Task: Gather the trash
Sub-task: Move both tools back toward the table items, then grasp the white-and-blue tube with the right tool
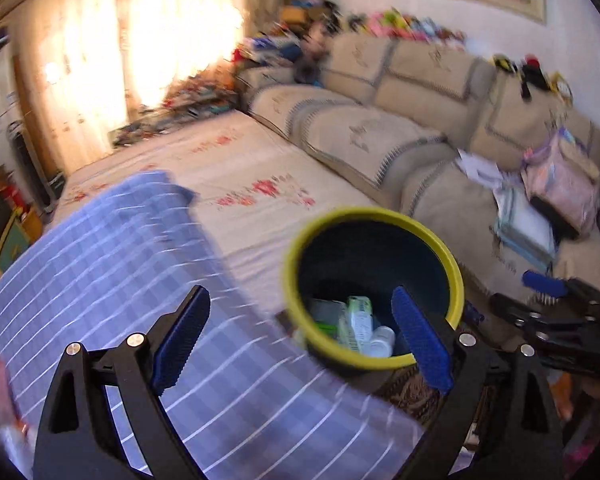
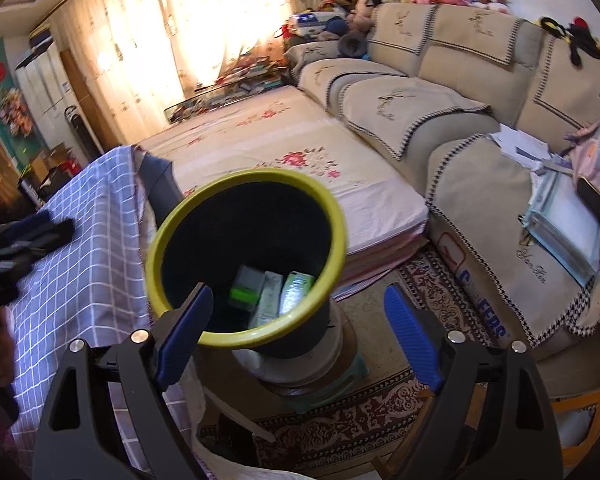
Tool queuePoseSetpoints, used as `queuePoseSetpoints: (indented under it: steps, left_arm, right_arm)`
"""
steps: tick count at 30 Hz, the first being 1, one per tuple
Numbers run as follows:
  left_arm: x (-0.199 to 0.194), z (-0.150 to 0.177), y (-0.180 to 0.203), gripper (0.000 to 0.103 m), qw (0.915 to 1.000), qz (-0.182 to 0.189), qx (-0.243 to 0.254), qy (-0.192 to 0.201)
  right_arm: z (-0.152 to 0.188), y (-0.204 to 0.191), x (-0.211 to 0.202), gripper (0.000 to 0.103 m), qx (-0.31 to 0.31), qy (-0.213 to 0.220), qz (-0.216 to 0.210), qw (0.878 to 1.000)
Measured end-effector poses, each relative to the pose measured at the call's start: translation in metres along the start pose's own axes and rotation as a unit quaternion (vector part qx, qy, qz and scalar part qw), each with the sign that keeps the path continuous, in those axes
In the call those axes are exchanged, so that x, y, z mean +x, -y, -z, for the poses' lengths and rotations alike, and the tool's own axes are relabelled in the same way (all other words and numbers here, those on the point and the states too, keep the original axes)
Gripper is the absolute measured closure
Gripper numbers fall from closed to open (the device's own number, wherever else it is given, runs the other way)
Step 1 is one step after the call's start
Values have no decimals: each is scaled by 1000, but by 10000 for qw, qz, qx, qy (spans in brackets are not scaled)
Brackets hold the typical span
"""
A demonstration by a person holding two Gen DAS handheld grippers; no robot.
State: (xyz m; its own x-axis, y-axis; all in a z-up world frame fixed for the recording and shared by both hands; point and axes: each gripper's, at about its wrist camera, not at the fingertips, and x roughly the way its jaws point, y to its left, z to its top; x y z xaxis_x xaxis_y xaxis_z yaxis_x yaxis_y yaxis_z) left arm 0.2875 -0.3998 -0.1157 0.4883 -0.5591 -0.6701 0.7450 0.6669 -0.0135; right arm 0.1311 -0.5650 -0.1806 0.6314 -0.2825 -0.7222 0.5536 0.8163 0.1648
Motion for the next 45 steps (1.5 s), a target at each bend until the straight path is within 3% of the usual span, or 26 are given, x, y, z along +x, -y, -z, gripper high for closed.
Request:
queuePoseSetpoints:
  steps: [6, 12, 19, 25, 27, 33, 38, 42, 45]
  left_arm:
    - [-96, 28, -84, 7, 9943, -684, -557, 593]
    - [-184, 66, -178, 6, 9746, -1625, -1180, 994]
    - [-253, 119, -291, 5, 9290, -2941, -1854, 1268]
    - [-262, 163, -364, 5, 8897, -3756, -2323, 1155]
    - [-263, 175, -376, 5, 8865, -3785, -2434, 1076]
    - [-255, 191, -380, 5, 8805, -3802, -2620, 1075]
    - [-246, 189, -368, 5, 8762, -3829, -2674, 1189]
    - [-250, 187, -364, 5, 8749, -3785, -2727, 1300]
    - [-251, 188, -364, 5, 8766, -3717, -2755, 1324]
  right_arm:
    - [-5, -52, 10, 20, -438, -74, -266, 9987]
    - [-2, -134, 21, 20, -1184, -227, -739, 9900]
    - [5, -256, 13, 20, -2251, -256, -1622, 9604]
    - [20, -338, -12, 20, -2810, -214, -2414, 9286]
    - [32, -357, -20, 23, -2875, -242, -2706, 9184]
    - [74, -388, -25, 46, -2951, -622, -3141, 9002]
    - [98, -401, -27, 61, -3045, -761, -3202, 8938]
    - [108, -411, -26, 63, -3178, -803, -3122, 8917]
    - [113, -415, -24, 77, -3222, -847, -3058, 8919]
